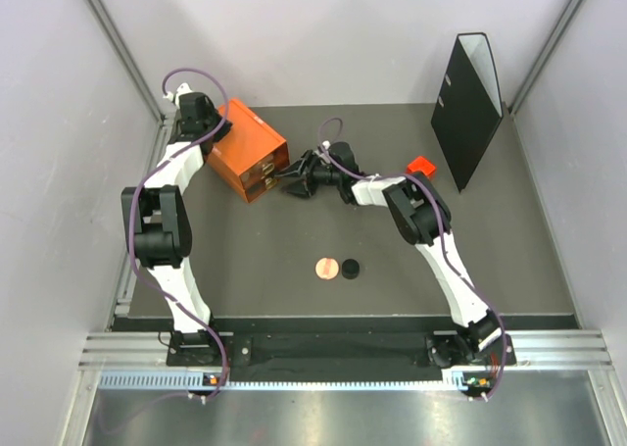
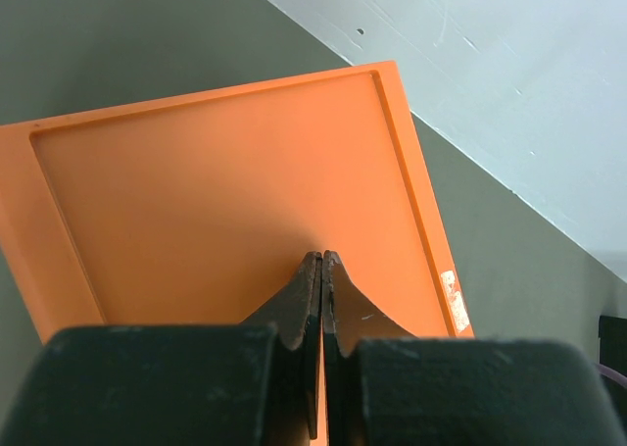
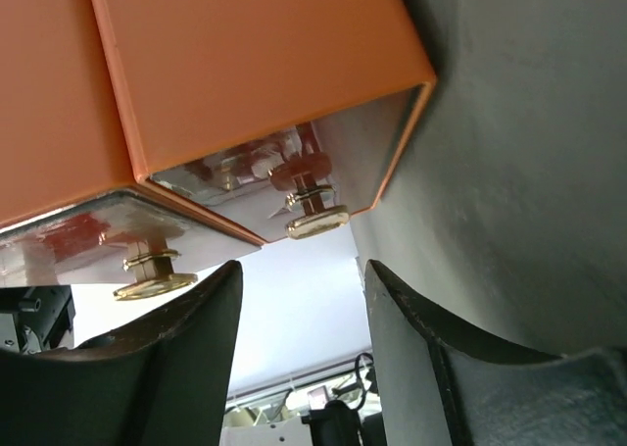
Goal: Organize the makeup
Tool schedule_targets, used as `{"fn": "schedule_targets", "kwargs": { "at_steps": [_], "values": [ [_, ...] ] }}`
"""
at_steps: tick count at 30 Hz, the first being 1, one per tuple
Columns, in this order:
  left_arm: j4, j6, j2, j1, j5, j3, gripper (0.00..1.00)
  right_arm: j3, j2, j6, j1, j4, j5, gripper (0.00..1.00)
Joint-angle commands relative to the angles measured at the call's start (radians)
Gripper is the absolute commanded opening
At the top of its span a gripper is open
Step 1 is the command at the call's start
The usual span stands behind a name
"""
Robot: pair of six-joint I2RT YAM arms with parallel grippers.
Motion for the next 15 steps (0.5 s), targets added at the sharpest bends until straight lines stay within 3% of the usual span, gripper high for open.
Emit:
{"fn": "schedule_targets", "kwargs": {
  "at_steps": [1,12,15],
  "values": [
    [-0.269,0.026,0.116,0.004,-0.025,-0.068,0.00,0.049,0.076,0.048,0.020,-0.016,0.001,0.54],
    [-0.261,0.020,0.110,0.003,-0.022,-0.081,0.00,0.145,0.117,0.013,0.035,-0.140,0.019,0.49],
    [-0.260,0.019,0.110,0.003,-0.021,-0.084,0.00,0.172,0.110,-0.060,0.036,-0.255,0.034,0.47]
  ]
}}
